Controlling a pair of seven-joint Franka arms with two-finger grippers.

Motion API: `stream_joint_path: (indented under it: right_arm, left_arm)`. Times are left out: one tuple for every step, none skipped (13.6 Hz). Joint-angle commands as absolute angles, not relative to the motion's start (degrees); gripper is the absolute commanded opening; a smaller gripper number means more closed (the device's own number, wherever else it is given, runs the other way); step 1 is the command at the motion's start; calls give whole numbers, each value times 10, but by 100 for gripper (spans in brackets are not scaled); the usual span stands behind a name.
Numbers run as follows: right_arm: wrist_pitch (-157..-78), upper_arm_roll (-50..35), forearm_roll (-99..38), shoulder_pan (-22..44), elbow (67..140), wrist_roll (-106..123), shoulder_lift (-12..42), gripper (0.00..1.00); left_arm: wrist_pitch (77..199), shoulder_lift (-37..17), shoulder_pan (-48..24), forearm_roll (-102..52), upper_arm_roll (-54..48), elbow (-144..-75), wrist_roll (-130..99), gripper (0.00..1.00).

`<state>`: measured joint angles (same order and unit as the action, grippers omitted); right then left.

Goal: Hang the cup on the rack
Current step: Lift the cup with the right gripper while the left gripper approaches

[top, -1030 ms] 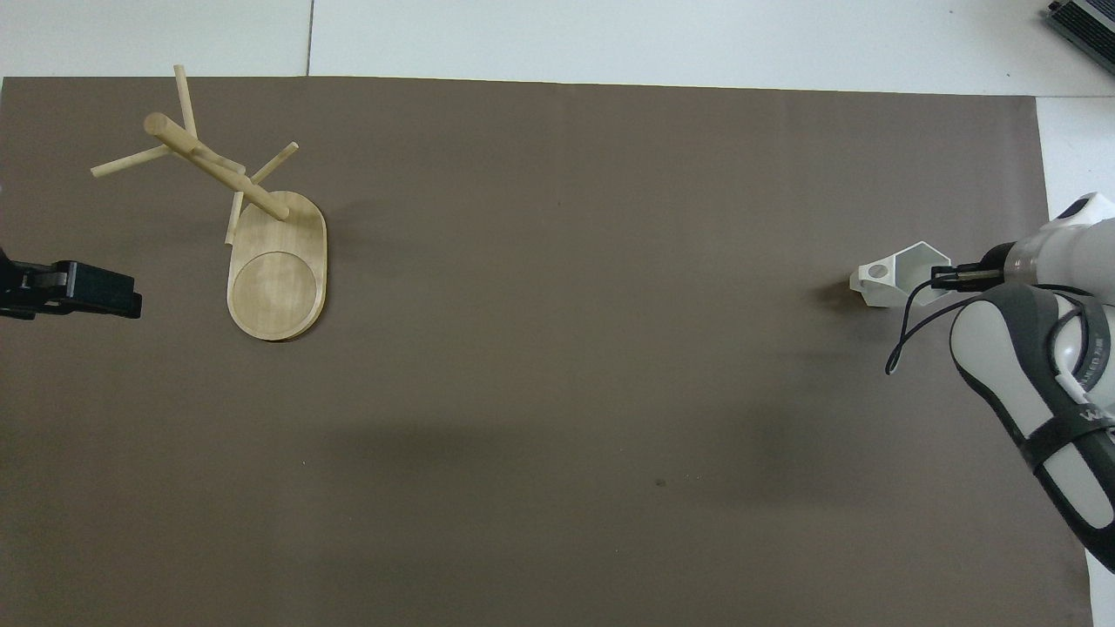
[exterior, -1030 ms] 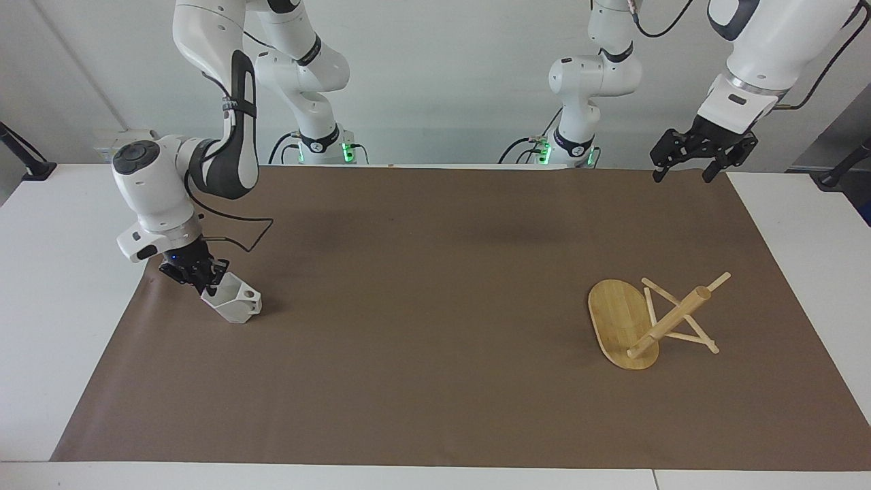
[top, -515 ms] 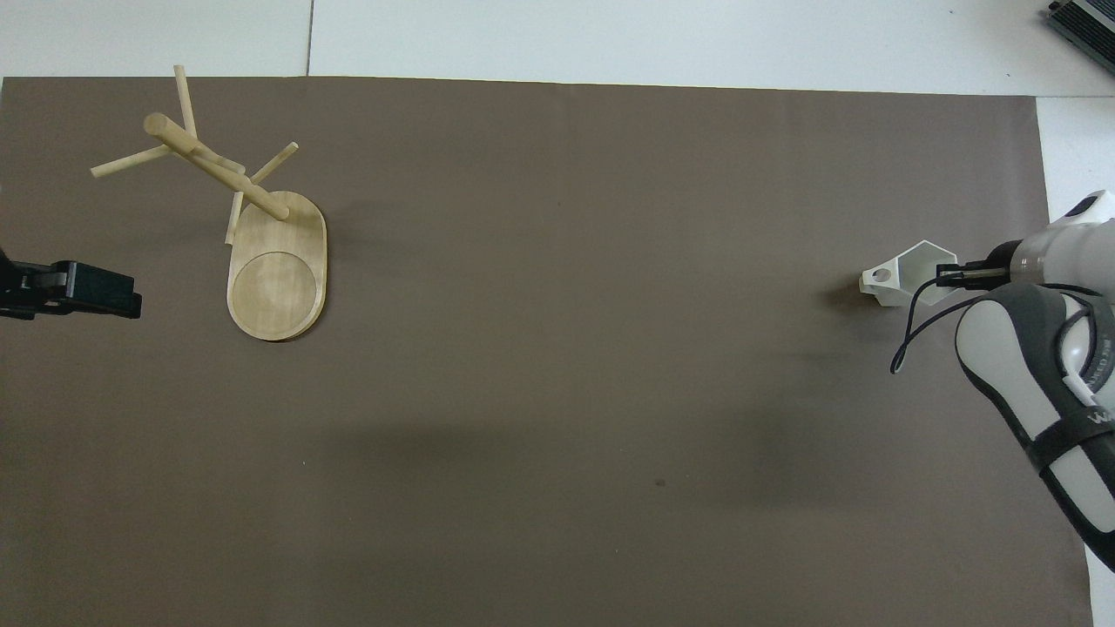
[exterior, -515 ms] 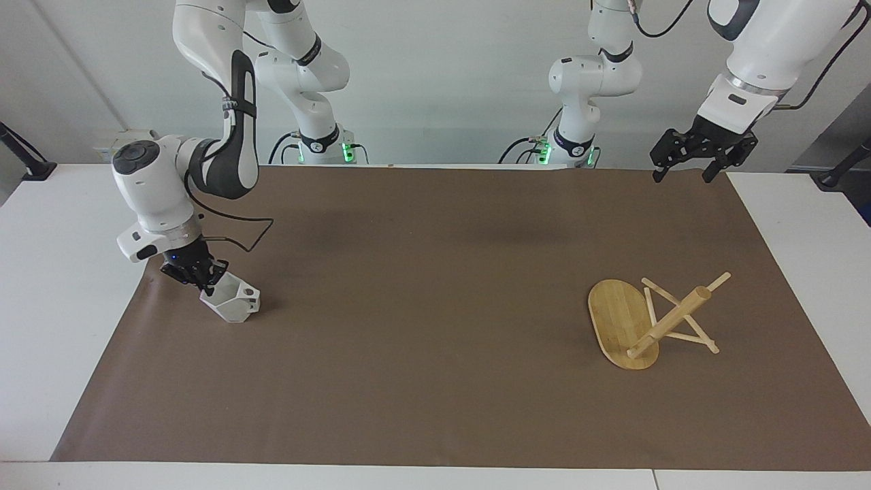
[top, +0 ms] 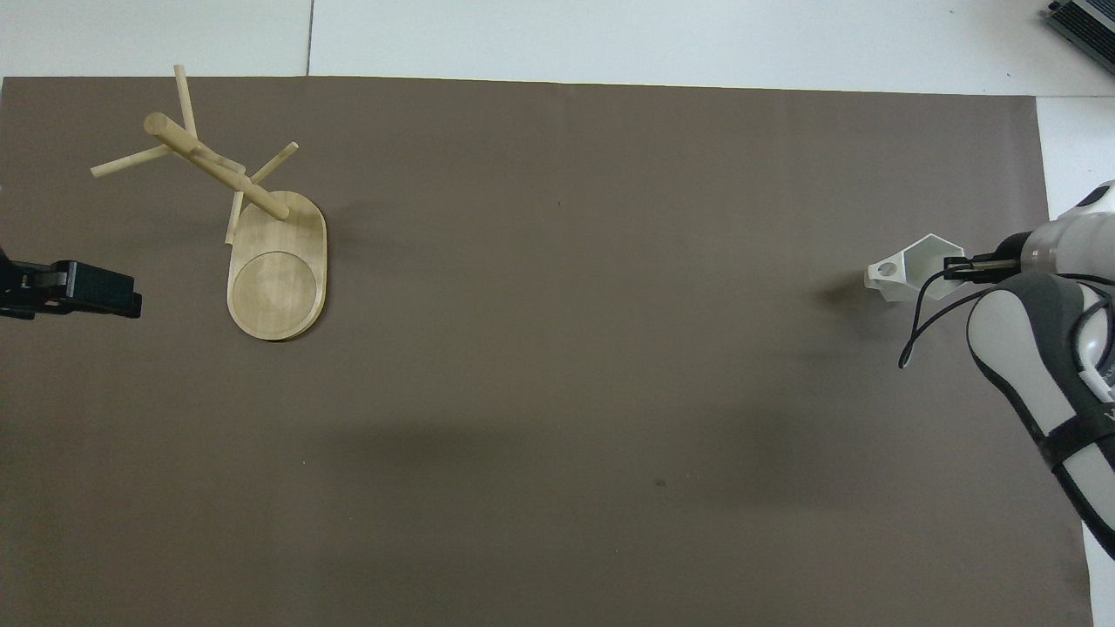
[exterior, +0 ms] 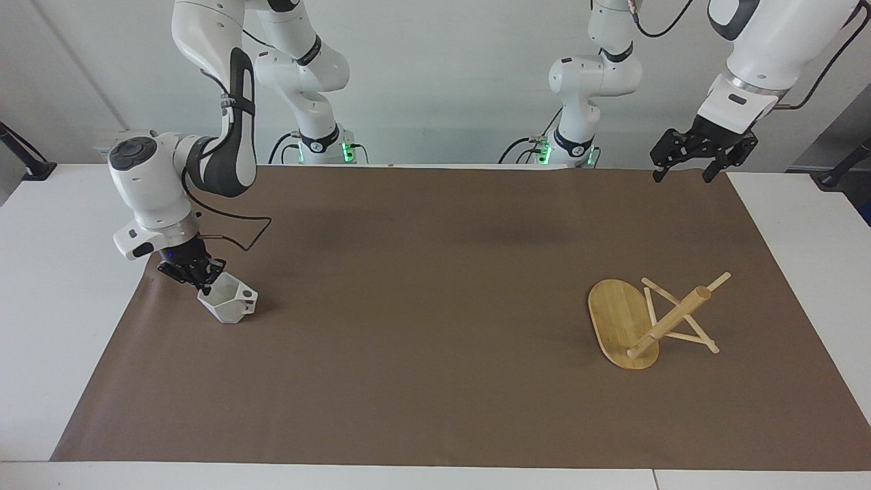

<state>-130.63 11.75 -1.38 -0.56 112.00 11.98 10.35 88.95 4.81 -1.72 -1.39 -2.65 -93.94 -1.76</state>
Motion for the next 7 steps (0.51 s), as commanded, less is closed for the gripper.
stream_joint_path:
  right_arm:
    - [-1229, 107, -12, -11, 1058, 114, 98, 0]
    - [-1210, 104, -13, -10, 1043, 115, 97, 0]
    - [-1190, 95, -14, -10, 1030, 114, 92, 0]
    - [-1174, 89, -14, -9, 1023, 113, 84, 0]
    - [-1159, 78, -15, -9, 1020, 109, 75, 0]
    - [-1144, 68, -16, -9, 1019, 92, 63, 0]
    - [-1127, 55, -25, -9, 1019, 69, 50, 0]
  left_arm:
    - [899, 62, -11, -3, -30, -955, -21, 100]
    - [899, 62, -11, -3, -30, -955, -21, 100]
    - [898, 62, -11, -4, -30, -955, -23, 100]
    - [898, 62, -12, -3, -31, -956, -23, 100]
    - [898, 62, -12, -3, -31, -955, -23, 100]
    - [897, 62, -11, -3, -31, -956, -23, 100]
    - [887, 65, -11, -4, -30, -959, -24, 100]
